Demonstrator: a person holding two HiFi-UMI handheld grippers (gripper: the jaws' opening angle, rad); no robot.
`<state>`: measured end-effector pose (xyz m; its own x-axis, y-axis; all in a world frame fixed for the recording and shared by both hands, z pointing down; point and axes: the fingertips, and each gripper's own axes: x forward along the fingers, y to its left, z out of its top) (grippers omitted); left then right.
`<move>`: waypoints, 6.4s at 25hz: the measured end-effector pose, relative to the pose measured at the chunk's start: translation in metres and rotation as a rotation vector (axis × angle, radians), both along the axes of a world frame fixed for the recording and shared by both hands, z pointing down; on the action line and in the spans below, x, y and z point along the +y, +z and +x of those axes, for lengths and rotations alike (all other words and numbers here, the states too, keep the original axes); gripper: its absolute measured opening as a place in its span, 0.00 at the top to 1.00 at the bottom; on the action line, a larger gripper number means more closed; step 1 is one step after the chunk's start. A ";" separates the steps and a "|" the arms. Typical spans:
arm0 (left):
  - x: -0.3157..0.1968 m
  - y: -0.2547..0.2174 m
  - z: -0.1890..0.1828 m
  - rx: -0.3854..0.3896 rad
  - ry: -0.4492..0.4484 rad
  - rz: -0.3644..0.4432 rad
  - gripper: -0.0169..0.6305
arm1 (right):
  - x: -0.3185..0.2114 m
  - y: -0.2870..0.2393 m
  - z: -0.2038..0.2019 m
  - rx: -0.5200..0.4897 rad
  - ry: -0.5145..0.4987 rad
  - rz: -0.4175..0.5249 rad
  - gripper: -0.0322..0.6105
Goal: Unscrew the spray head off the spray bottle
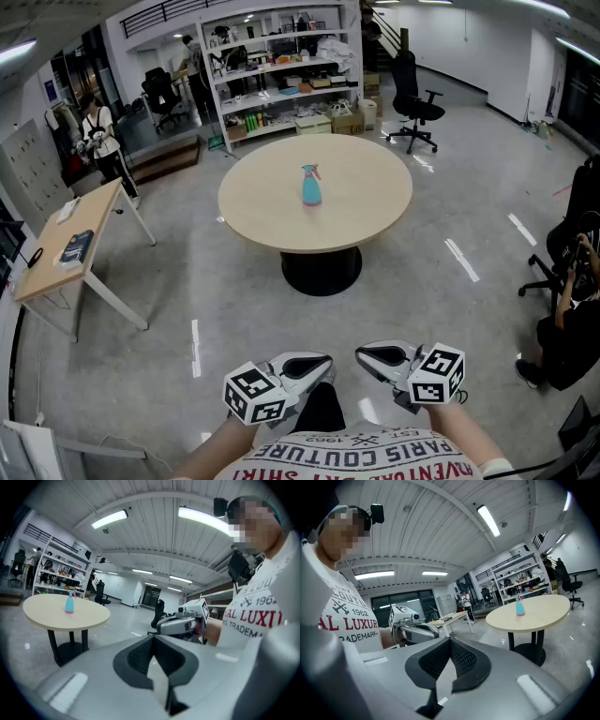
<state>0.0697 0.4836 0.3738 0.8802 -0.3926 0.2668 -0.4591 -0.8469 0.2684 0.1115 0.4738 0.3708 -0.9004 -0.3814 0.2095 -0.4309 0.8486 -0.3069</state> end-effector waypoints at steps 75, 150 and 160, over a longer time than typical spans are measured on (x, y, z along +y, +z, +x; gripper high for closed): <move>-0.759 0.168 -0.047 -0.358 -0.001 0.064 0.46 | -0.752 0.076 -0.103 0.198 0.199 0.232 0.73; -0.702 0.171 -0.055 -0.407 -0.190 0.015 0.46 | -0.698 0.075 -0.114 0.178 0.160 0.254 0.73; -0.653 0.170 -0.066 -0.342 0.461 0.163 0.46 | -0.647 0.074 -0.127 0.123 -0.330 0.179 0.74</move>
